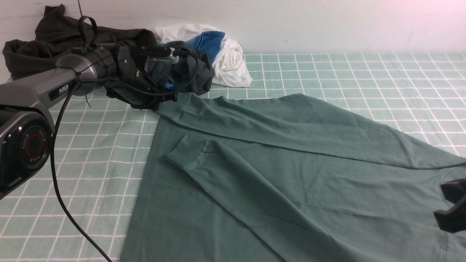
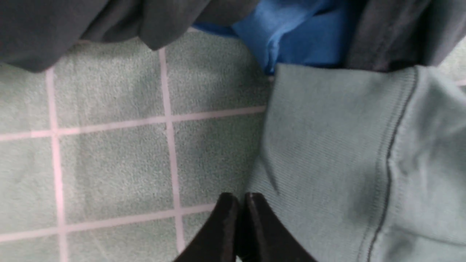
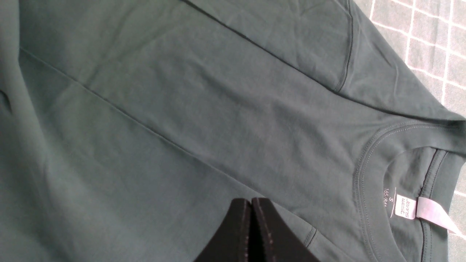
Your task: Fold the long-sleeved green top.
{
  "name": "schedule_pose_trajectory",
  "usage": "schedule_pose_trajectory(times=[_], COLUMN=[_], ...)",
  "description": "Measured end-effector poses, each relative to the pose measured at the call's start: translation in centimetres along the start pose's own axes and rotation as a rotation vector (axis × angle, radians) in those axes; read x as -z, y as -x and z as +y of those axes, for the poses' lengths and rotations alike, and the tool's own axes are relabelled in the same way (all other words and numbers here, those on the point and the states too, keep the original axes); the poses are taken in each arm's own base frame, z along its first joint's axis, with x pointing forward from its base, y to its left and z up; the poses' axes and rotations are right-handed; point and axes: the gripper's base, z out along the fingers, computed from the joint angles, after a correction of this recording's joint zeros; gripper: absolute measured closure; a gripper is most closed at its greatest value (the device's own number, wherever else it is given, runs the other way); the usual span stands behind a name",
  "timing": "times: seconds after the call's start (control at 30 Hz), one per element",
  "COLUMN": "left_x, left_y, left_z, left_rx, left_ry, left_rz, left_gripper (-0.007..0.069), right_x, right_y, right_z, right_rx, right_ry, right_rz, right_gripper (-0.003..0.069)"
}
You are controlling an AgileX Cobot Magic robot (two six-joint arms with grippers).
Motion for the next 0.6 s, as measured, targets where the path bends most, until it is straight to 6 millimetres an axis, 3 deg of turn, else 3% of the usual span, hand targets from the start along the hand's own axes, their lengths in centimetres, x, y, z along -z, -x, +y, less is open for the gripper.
schedule_pose_trajectory(times=[0.37,0.53,0.6], left_x=[4.2,9.2,12.8], left_y=[1.6,2.7,3.4], left_z=[-0.9,-4.9,-7.5], left_rx=[-0.019,-0.155,-0.216], left_ry=[-0.028,-0.083,-0.115], left_rz=[-0.002,-0.011,-0.048], left_gripper=[0.0628,0.0628,0.0628], right_x=[0.0,0.0,0.0], right_y=[0.0,0.2,0.3], right_z=[0.0,-0.1,-0.2], right_rx=[0.002,0.024,0.032], right_ry=[-0.001,-0.016,-0.021], right_rz=[0.000,-0.025,-0.036], right_gripper=[0.0675,0.0675,0.0675])
